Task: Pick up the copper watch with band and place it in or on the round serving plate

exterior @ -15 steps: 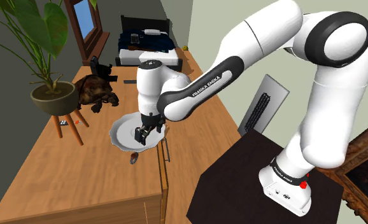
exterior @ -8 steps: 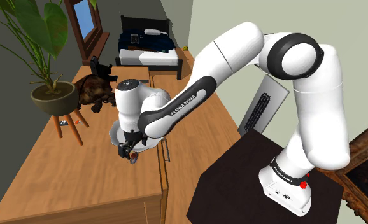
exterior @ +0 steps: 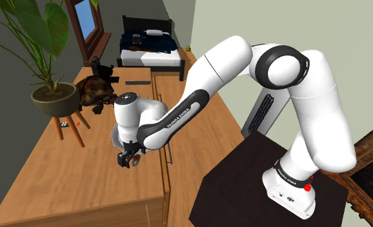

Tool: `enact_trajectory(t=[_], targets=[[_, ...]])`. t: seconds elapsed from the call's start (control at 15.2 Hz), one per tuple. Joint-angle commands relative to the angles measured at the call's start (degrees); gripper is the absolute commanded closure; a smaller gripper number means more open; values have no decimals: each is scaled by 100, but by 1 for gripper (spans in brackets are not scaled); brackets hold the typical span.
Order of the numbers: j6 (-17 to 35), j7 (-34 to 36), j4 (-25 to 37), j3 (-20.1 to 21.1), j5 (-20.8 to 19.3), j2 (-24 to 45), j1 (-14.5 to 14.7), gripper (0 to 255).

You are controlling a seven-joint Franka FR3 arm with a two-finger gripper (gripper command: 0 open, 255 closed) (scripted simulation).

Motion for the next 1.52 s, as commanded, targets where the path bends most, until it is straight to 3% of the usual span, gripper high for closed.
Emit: enact_trajectory(t=[0.0, 0.46, 0.53, 1.45], targets=[[72, 30, -7, -26, -31, 66, 26, 0], [70, 32, -6, -22, -35, 68, 23, 0], [73, 44, 7, -25, -40, 83, 37, 255], [-162, -29, -45, 82, 72, -206, -52, 255]])
